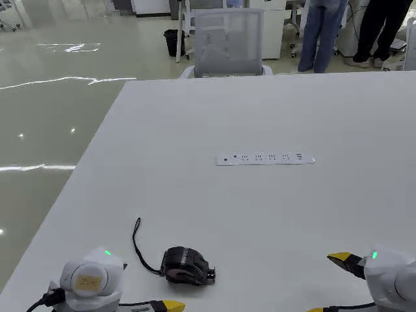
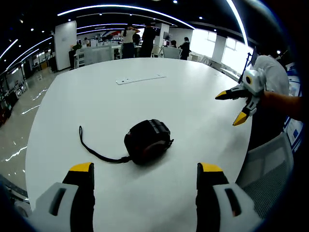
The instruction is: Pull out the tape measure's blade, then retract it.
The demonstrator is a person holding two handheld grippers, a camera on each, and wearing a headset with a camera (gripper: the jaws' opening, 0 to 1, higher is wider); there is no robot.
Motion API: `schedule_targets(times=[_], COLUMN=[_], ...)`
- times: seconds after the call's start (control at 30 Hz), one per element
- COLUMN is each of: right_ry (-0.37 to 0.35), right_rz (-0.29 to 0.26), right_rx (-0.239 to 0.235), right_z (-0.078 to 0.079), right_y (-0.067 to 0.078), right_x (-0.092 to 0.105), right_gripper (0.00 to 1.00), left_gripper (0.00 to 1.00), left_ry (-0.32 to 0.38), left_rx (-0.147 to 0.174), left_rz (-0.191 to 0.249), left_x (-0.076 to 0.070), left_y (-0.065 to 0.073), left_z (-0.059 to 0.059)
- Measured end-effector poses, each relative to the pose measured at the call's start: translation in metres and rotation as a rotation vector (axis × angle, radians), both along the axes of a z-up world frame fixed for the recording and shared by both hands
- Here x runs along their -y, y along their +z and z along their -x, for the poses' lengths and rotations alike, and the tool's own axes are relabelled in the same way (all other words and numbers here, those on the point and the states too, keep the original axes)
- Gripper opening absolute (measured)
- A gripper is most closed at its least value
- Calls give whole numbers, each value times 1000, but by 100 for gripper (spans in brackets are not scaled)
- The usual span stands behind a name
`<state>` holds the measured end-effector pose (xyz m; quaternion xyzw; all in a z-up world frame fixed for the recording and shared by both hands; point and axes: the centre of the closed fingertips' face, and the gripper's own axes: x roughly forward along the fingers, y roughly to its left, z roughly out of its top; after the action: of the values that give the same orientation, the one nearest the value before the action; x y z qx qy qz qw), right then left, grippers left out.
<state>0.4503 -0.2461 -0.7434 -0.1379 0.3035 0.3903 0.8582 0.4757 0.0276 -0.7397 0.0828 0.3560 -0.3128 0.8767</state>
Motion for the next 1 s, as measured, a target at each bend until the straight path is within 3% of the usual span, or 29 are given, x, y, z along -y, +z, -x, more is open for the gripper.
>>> schedule_targets(times=[0.6,1.0], right_ry=[-25,-24], right_rz=[-30,-106], right_rx=[2,22], right_z=[13,9], right_y=[6,16], right_x=[4,-2], right_gripper=[91,95], left_gripper=[93,99], left_ry=[-75,-136], left_rx=[23,78], left_rz=[-6,82], left_x=[-2,7], left_y=[6,16], left_z=[12,13])
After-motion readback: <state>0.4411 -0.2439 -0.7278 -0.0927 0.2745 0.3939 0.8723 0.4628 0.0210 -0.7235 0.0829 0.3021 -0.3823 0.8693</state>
